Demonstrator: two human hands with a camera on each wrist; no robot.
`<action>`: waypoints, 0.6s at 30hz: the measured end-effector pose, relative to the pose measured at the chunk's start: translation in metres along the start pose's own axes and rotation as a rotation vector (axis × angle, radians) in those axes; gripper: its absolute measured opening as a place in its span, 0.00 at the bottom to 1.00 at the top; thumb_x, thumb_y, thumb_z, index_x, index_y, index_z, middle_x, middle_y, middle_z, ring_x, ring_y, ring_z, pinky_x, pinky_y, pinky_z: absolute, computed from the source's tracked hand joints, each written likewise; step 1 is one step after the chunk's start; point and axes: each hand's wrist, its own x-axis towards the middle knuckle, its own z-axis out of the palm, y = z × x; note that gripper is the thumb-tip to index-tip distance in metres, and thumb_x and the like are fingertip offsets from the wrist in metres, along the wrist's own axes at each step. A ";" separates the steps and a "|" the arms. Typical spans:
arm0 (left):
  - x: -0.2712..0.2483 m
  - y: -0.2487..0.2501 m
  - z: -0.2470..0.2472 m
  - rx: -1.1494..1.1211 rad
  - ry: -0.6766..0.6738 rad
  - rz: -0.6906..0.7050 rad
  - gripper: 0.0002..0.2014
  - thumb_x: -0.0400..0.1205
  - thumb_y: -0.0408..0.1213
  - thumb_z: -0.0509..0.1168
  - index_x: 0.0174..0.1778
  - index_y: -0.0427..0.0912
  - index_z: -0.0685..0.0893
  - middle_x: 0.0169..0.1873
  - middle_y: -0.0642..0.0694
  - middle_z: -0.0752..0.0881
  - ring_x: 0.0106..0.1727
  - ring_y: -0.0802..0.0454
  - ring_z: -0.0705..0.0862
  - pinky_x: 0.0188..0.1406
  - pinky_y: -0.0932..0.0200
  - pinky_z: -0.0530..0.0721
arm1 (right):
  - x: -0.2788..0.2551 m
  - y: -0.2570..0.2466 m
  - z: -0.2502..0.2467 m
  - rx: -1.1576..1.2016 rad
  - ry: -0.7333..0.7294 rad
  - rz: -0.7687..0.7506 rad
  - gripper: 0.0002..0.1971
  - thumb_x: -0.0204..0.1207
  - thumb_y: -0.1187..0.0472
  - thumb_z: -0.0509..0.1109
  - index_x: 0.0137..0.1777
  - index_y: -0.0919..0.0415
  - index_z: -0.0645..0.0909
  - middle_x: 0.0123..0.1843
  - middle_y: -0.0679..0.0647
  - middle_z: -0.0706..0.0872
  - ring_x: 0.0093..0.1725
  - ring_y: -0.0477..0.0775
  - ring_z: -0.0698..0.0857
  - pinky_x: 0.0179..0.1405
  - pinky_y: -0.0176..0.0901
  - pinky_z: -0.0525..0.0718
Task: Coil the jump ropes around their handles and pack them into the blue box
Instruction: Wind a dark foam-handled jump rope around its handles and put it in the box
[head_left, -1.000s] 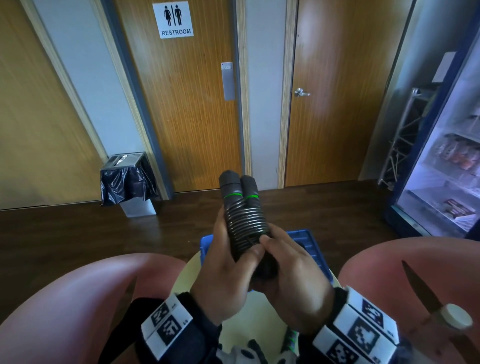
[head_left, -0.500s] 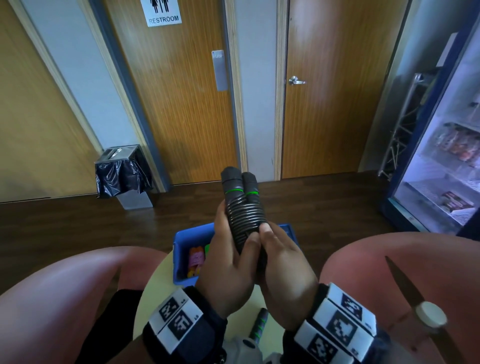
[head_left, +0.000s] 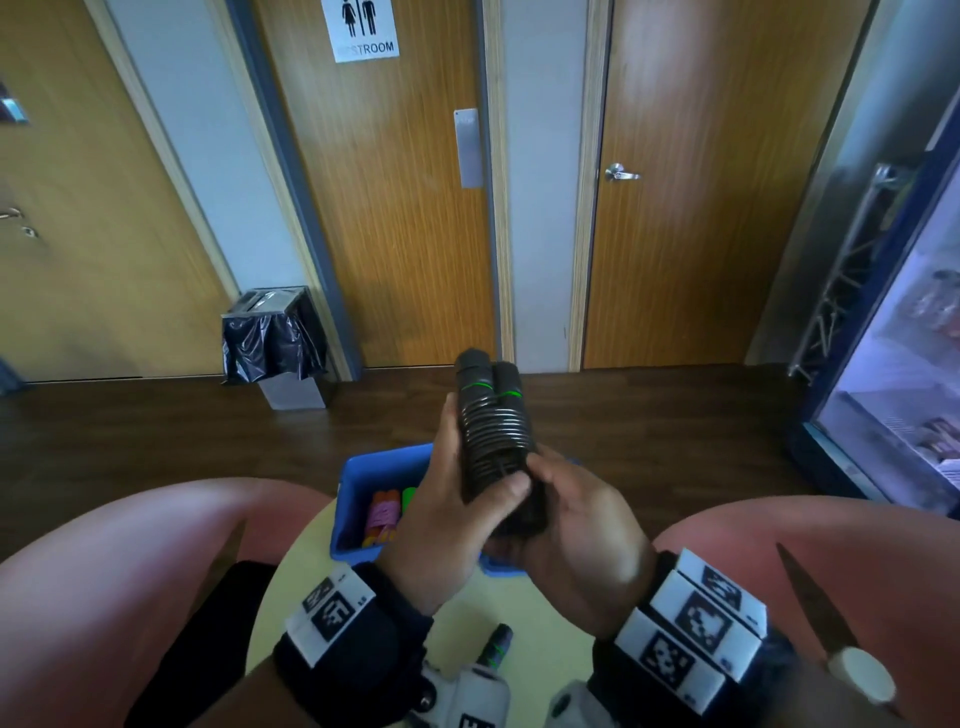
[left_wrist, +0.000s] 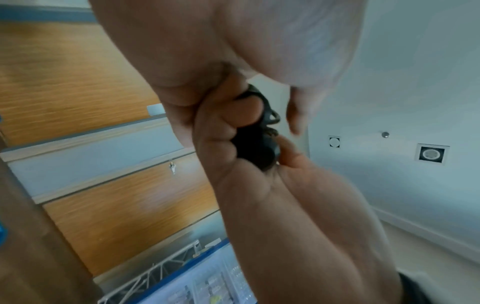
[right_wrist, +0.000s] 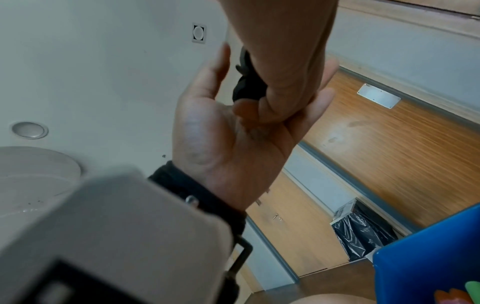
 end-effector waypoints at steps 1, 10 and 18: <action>-0.001 0.002 -0.001 0.034 -0.022 0.015 0.50 0.74 0.40 0.72 0.86 0.57 0.48 0.71 0.54 0.82 0.73 0.51 0.80 0.64 0.58 0.82 | -0.001 -0.003 0.000 0.006 -0.030 0.002 0.21 0.88 0.58 0.50 0.74 0.62 0.76 0.66 0.68 0.86 0.66 0.70 0.85 0.65 0.70 0.82; -0.010 0.017 0.006 0.121 -0.094 0.066 0.38 0.80 0.30 0.68 0.81 0.57 0.57 0.70 0.57 0.82 0.72 0.56 0.80 0.64 0.63 0.79 | -0.006 -0.014 -0.004 -0.035 -0.097 0.085 0.24 0.83 0.52 0.52 0.67 0.64 0.83 0.60 0.67 0.89 0.55 0.65 0.88 0.49 0.57 0.86; -0.016 0.012 0.023 -0.021 0.040 -0.001 0.37 0.76 0.28 0.67 0.80 0.54 0.64 0.62 0.39 0.87 0.62 0.51 0.87 0.53 0.62 0.85 | -0.011 -0.005 -0.008 -0.117 -0.005 -0.109 0.19 0.85 0.50 0.59 0.69 0.60 0.76 0.61 0.73 0.85 0.52 0.70 0.84 0.46 0.63 0.76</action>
